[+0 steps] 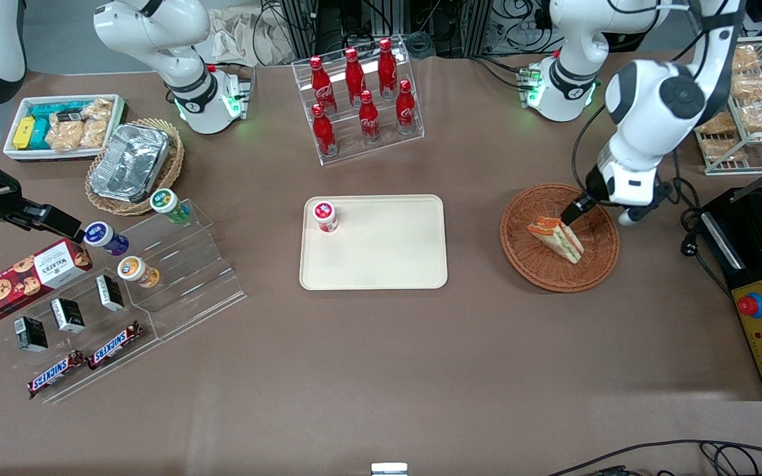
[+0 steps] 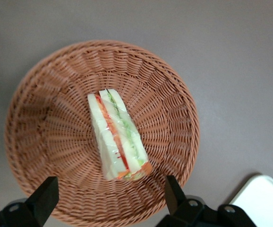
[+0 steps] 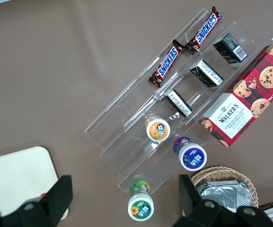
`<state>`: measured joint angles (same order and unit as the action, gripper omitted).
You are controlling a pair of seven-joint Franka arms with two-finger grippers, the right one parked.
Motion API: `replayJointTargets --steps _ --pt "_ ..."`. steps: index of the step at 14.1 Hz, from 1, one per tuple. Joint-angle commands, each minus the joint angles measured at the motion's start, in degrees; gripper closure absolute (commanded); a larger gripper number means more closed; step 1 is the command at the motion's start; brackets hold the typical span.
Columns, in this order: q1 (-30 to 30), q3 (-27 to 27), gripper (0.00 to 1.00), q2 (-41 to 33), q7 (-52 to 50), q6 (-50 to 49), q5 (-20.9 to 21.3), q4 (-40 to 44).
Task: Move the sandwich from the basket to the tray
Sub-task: 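Lower the open left gripper around the sandwich and close it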
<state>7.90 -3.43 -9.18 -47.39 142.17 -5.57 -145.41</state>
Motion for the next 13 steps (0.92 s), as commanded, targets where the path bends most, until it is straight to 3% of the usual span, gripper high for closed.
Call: replayJointTargets --steps 1,13 --pt "0.5 -0.6 0.00 3.7 -3.8 3.0 0.6 0.3" --pt "2.0 -0.4 0.00 11.9 -7.9 12.0 0.6 0.1"
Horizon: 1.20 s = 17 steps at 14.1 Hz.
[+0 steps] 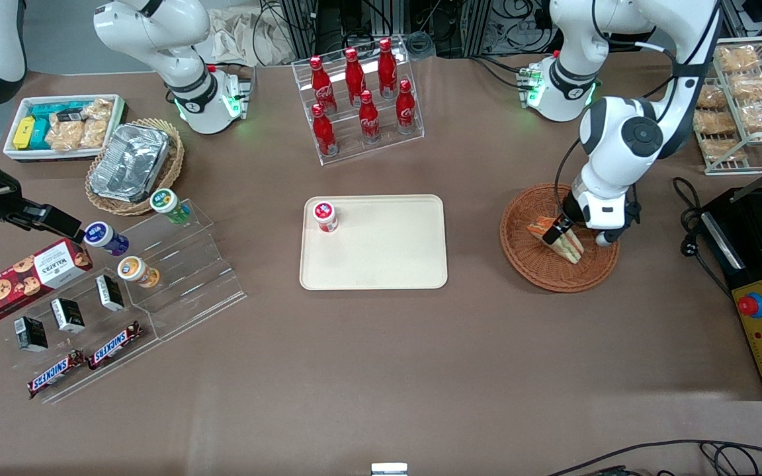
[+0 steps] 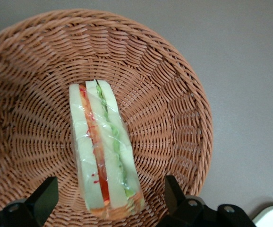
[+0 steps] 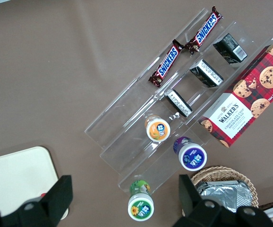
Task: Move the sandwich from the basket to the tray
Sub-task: 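Lower the open left gripper around the sandwich and close it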
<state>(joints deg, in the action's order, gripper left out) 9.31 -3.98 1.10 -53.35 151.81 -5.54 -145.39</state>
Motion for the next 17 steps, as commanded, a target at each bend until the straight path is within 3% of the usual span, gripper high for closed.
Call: replayJointTargets --steps 1,2,3,4,6,10,11,12,15,17 --pt "1.1 0.3 0.01 2.2 -1.9 3.4 0.5 -0.2" --pt "1.2 0.4 0.04 2.7 -1.9 3.7 0.5 -0.1" --pt "1.2 0.4 0.15 2.9 -1.9 3.7 0.5 -0.1" --pt "1.2 0.5 0.35 3.0 -1.8 3.7 0.9 0.0" --pt "1.0 0.5 0.58 3.0 -1.8 3.6 1.1 0.0" --pt "0.9 1.0 0.78 1.6 -3.7 2.7 1.1 0.0" --pt "1.0 1.3 0.94 0.9 -4.0 1.6 1.1 0.2" --pt "0.8 1.3 1.00 0.0 -4.1 -1.2 1.1 0.8" --pt "0.5 2.8 1.00 -3.6 -3.3 -13.0 1.4 5.5" --pt "0.1 2.9 1.00 -3.6 -1.9 -25.2 1.5 13.9"
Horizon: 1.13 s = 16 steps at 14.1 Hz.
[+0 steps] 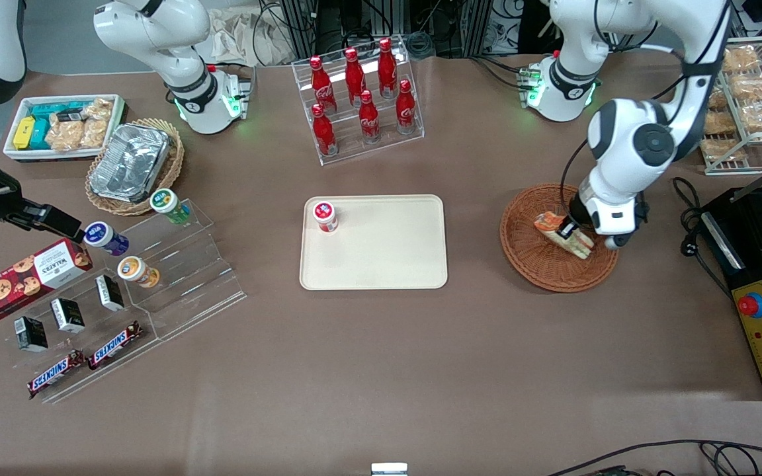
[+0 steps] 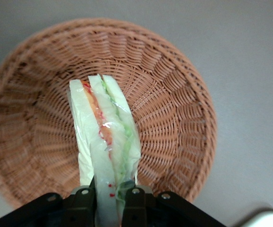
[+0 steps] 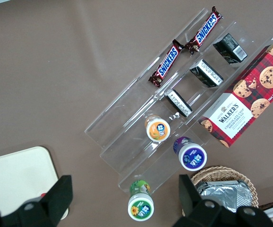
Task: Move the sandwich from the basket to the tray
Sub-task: 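Lower the open left gripper around the sandwich and close it, then lift the sandwich up out of the basket with the left gripper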
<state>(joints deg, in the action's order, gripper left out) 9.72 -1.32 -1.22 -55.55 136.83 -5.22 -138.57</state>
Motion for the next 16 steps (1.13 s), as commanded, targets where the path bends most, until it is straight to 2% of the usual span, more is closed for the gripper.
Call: replayJointTargets --steps 1,3,8,14,16 --pt "-0.7 0.3 1.00 -1.1 2.7 -16.7 1.4 11.5" --pt "-0.8 0.4 1.00 -1.2 8.0 -26.3 1.4 18.2" --pt "-0.8 2.8 1.00 -1.3 20.6 -41.9 1.0 31.5" --pt "-0.8 2.7 1.00 -2.1 34.9 -43.8 0.4 34.2" --pt "-0.8 2.6 1.00 -2.2 36.2 -43.8 0.4 34.2"
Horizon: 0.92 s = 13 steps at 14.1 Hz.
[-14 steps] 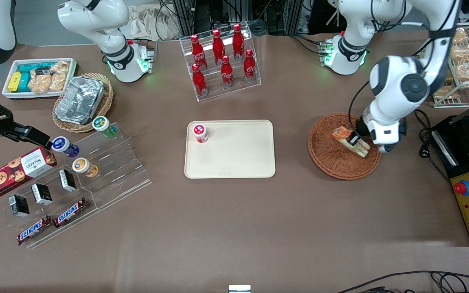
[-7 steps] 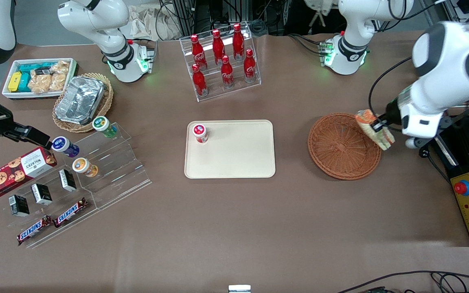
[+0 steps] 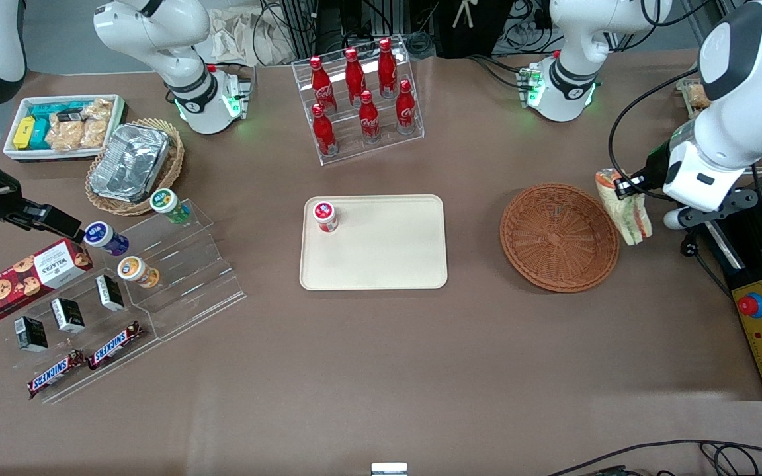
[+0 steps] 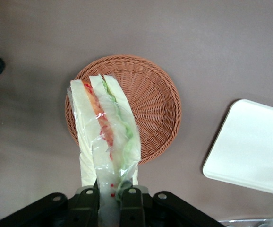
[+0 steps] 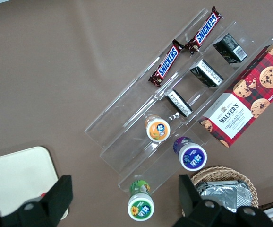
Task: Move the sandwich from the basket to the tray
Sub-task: 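Lift the sandwich up out of the basket with the left gripper, then carry the held sandwich over the basket toward the cream tray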
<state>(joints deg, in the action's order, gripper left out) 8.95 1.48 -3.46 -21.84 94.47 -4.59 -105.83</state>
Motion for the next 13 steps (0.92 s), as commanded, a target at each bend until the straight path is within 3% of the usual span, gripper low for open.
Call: replayJointTargets --steps 1,5,11,13 --pt "0.0 -0.3 1.00 -0.1 2.4 -1.4 -0.2 1.4" --pt "1.2 -0.9 1.00 0.0 2.3 -1.5 -0.2 1.1" --pt "2.8 -9.1 1.00 3.6 -4.3 1.0 -0.6 0.2" --pt "6.1 -9.2 1.00 5.8 -6.7 4.7 -0.4 0.0"
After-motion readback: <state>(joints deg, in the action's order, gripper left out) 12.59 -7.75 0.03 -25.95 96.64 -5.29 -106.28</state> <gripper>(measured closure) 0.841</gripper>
